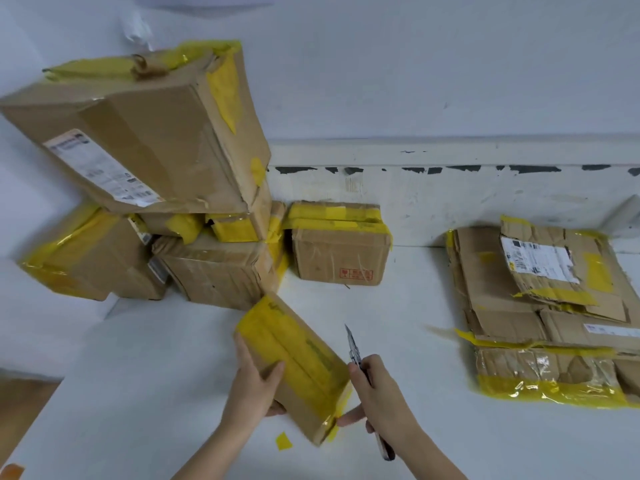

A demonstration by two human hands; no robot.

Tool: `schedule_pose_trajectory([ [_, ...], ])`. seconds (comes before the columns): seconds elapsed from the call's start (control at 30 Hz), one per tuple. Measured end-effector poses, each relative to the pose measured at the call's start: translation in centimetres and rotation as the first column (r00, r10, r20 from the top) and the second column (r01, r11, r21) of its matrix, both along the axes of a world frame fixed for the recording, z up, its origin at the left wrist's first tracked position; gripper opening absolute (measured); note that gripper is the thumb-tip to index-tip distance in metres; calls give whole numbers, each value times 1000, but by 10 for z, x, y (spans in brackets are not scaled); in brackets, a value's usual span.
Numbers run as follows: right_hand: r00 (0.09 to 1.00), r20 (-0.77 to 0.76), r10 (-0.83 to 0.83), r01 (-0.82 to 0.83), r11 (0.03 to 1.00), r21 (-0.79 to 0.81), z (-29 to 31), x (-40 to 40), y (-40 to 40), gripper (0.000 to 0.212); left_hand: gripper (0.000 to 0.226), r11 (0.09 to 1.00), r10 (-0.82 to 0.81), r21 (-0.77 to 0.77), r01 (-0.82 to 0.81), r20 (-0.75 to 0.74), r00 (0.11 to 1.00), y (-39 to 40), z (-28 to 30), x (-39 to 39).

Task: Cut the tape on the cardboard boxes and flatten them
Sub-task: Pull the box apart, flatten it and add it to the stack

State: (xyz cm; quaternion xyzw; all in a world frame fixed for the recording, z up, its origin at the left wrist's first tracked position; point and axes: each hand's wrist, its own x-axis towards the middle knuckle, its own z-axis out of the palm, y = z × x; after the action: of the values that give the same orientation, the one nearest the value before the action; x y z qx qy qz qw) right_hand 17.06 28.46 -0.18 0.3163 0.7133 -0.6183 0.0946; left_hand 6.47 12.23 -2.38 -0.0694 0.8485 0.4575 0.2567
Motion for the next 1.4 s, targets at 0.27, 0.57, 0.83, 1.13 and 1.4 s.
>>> schedule_pose_trajectory([
  [0.27, 994, -11, 111, -104, 957, 271, -9, -21, 3, 20, 71, 663, -721, -738, 122, -588, 366, -11, -1, 6],
  [0.57, 995, -90, 39, -24, 987, 162, -18, -44, 34, 23, 42, 521, -838, -835, 176, -462, 290, 20, 2, 12],
  [0.83, 999, -25, -23, 29, 960, 278, -21, -20, 65, 16, 68, 337, -812, -918, 210, -171, 558, 44, -3, 24],
  [1.13, 962, 217, 166, -263, 781, 566, -18, -5, 51, 25, 51, 589, -803, -706, 393, -456, 384, 19, -3, -11],
  [1.4, 973, 190, 133, -219, 799, 560, -25, -5, 49, 26, 47, 654, -754, -645, 396, -508, 417, 20, -6, -11],
])
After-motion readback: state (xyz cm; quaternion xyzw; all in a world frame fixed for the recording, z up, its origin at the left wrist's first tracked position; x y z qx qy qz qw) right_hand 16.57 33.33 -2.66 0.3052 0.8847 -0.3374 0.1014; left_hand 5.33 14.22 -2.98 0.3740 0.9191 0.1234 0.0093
